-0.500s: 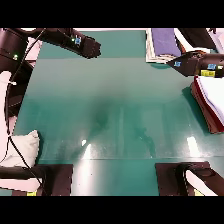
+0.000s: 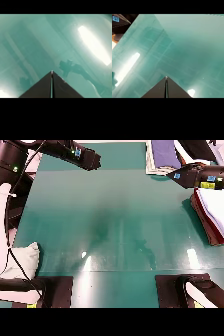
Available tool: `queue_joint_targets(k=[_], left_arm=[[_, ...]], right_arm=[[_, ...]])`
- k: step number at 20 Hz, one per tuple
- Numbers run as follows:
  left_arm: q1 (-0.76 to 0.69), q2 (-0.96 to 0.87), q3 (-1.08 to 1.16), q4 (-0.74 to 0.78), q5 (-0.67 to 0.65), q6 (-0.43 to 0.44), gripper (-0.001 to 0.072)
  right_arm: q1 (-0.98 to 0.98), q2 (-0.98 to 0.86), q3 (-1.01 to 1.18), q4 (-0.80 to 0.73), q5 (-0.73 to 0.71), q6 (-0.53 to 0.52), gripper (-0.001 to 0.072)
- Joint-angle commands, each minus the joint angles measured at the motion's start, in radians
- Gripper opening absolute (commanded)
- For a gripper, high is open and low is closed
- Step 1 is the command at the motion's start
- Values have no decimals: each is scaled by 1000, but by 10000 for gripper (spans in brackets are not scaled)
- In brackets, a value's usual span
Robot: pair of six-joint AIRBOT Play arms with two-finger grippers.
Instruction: Fold the shirts.
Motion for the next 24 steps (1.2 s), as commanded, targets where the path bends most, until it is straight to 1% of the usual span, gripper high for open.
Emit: queue_joint_targets(k=[1, 3, 6, 7, 8, 11, 13, 15, 16, 20, 23, 24], left_arm=[[0, 0, 0, 0, 41, 0, 27], [0, -1, 0, -2, 77, -3, 27], [0, 3, 1, 3, 203, -2, 27], [8, 12, 1, 13, 175, -4, 27], [24, 29, 1, 26, 116, -3, 27], [123, 109, 0, 76, -133, -15, 27], [204, 192, -37, 82, -211, -15, 26], [275, 305, -142, 129, -240, -23, 27], [300, 365, -216, 178, -254, -24, 26], [389, 626, -622, 423, -285, -76, 27], [472, 757, -919, 499, -319, -82, 30], [499, 783, -1009, 515, -329, -82, 188]], right_arm=[[0, 1, 1, 0, 3, 0, 16], [0, 1, 1, 0, 13, 0, 16], [0, 1, 1, 0, 34, 0, 16], [0, 1, 1, 0, 34, 0, 16], [0, 1, 1, 0, 34, 0, 16], [0, 0, 0, -3, 16, -1, 16], [0, 0, 0, -3, -8, -1, 16], [0, 0, 0, -3, -23, -1, 16], [0, 0, 0, -3, -21, -1, 16], [0, 0, 0, -3, -20, -2, 16], [0, 0, 0, -3, -21, -2, 16], [0, 0, 0, -3, -21, -2, 16]])
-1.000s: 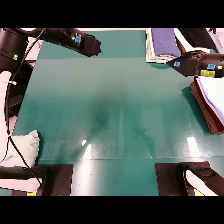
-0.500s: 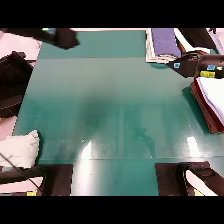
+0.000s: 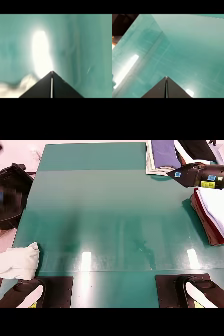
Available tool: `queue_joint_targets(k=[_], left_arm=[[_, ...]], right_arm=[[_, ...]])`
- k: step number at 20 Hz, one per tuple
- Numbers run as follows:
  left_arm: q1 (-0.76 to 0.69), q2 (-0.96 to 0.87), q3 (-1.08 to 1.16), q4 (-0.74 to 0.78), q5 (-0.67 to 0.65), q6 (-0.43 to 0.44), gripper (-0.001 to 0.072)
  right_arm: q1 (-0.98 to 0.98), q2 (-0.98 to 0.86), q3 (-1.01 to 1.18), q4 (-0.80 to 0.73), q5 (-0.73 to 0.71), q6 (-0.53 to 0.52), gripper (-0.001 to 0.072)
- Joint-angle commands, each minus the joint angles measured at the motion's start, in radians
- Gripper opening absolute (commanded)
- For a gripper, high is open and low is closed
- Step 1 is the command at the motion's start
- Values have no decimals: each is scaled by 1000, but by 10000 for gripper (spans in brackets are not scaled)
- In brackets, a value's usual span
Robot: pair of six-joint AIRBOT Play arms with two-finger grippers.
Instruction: Fold the shirts.
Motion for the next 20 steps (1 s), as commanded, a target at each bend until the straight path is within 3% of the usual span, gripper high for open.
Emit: queue_joint_targets(k=[1, 2, 10, 11, 12, 13, 16, 20], left_arm=[[95, 130, -331, 126, -41, -17, 544], [115, 134, -406, 147, -37, -31, 668], [136, 134, -721, 232, 90, -64, 665], [136, 134, -718, 234, 84, -89, 502], [136, 134, -713, 233, 71, -92, 174], [136, 134, -706, 232, 64, -91, 29], [131, 134, -584, 209, 59, -95, 25], [-39, 134, -161, 159, 120, -116, 24]], right_arm=[[0, 0, 0, 0, -2, 0, 16], [0, 0, 0, 0, -3, 0, 16], [0, 0, 0, 0, 2, 0, 16], [0, 0, 0, 0, 0, 0, 16], [0, 0, 0, 1, 0, 0, 16], [0, 0, 0, 1, 0, 0, 16], [0, 1, 0, 2, -3, 0, 16], [-18, 6, 3, 23, -35, 1, 16]])
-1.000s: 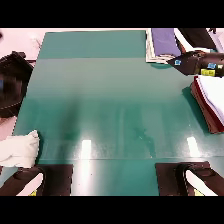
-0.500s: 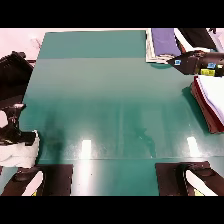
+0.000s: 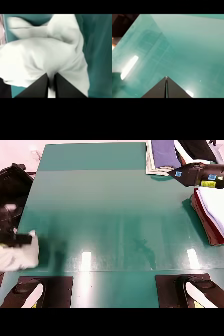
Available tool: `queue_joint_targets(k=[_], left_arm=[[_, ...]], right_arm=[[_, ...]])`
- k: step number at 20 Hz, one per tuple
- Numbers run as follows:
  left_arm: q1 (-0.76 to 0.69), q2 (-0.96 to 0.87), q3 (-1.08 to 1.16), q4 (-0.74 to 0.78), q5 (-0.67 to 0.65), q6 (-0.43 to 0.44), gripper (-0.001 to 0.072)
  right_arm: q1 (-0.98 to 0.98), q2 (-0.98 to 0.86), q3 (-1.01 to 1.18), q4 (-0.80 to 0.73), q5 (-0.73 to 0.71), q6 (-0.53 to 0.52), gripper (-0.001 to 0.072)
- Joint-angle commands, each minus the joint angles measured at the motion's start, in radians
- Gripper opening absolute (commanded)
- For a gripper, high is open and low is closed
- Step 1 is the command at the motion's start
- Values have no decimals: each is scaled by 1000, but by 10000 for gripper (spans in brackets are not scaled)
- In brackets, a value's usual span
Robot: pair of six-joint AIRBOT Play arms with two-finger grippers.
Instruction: Fold the shirts.
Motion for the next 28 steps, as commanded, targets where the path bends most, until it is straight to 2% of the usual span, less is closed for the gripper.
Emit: queue_joint_targets(k=[1, 3, 5, 11, 13, 15, 16, 17, 18, 20, 23, 26, 28], left_arm=[[-148, 0, 326, -47, 87, -38, 24], [-237, -11, 465, -109, 162, -56, 24], [-323, -60, 562, -171, 173, -55, 23], [-689, -395, 732, -213, 208, -28, 25], [-786, -523, 739, -272, 270, -21, 27], [-846, -636, 739, -406, 345, 58, 29], [-858, -676, 739, -470, 377, 103, 87], [-856, -706, 739, -533, 407, 122, 418], [-844, -723, 739, -548, 432, 121, 617], [-781, -725, 739, -546, 439, 117, 614], [-609, -725, 730, -546, 370, 79, 614], [-444, -726, 651, -549, 335, 41, 614], [-389, -726, 551, -554, 348, 42, 614]], right_arm=[[-7, 11, 2, 32, -40, 1, 16], [-7, 33, 2, 33, -111, 2, 16], [-7, 63, 2, 32, -170, 3, 16], [-7, 152, 2, 30, -275, 11, 16], [-8, 152, 7, 25, -277, 31, 16], [-7, 106, 59, 21, -217, 42, 16], [-7, 76, 94, 21, -181, 42, 16], [-7, 39, 137, 21, -141, 42, 16], [-7, 5, 175, 21, -105, 42, 16], [-7, -58, 247, 22, -21, 42, 16], [-7, -119, 301, 24, 63, 47, 15], [-7, -129, 299, 22, 76, 47, 16], [-7, -129, 299, 21, 75, 47, 16]])
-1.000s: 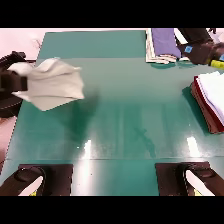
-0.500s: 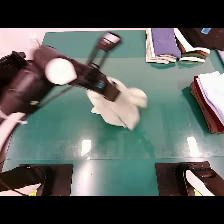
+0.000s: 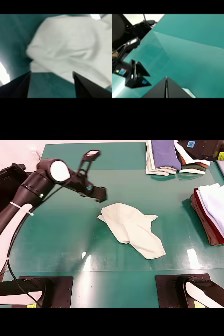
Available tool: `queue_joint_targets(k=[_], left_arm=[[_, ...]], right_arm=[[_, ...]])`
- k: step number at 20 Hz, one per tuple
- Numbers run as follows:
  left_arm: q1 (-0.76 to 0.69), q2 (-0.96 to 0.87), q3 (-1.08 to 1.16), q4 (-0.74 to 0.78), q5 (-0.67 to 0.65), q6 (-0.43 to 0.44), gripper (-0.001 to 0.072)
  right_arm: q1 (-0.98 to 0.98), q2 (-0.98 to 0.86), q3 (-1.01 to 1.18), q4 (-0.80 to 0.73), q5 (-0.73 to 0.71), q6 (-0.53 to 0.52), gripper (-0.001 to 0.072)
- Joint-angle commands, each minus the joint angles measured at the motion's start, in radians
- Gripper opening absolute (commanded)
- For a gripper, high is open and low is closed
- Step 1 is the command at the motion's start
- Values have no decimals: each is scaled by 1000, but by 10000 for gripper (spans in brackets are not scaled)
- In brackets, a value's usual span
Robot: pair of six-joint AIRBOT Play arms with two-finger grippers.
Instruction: Fold the shirts.
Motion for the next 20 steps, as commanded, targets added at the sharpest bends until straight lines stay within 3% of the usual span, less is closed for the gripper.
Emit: queue_joint_targets(k=[1, 5, 8, 9, 11, 17, 18, 20], left_arm=[[111, -5, -147, -29, 13, -17, 614], [108, -33, -325, -142, 159, -16, 613], [108, -103, -335, -235, 190, -15, 611], [108, -118, -334, -262, 204, -15, 601], [108, -140, -334, -305, 227, -4, 502], [71, -177, -334, -324, 266, -1, 500], [70, -177, -334, -325, 288, -1, 471], [70, -177, -328, -327, 309, 0, 71]], right_arm=[[0, -14, 11, 0, 28, 2, 16], [0, -14, 11, 0, 27, 2, 16], [0, -14, 11, 1, 37, 2, 16], [0, -14, 11, 2, 40, 2, 16], [0, -14, 11, 2, 44, 2, 16], [0, -14, 11, 2, 46, 2, 16], [0, -14, 11, 2, 47, 2, 16], [0, -14, 11, 2, 48, 2, 16]])
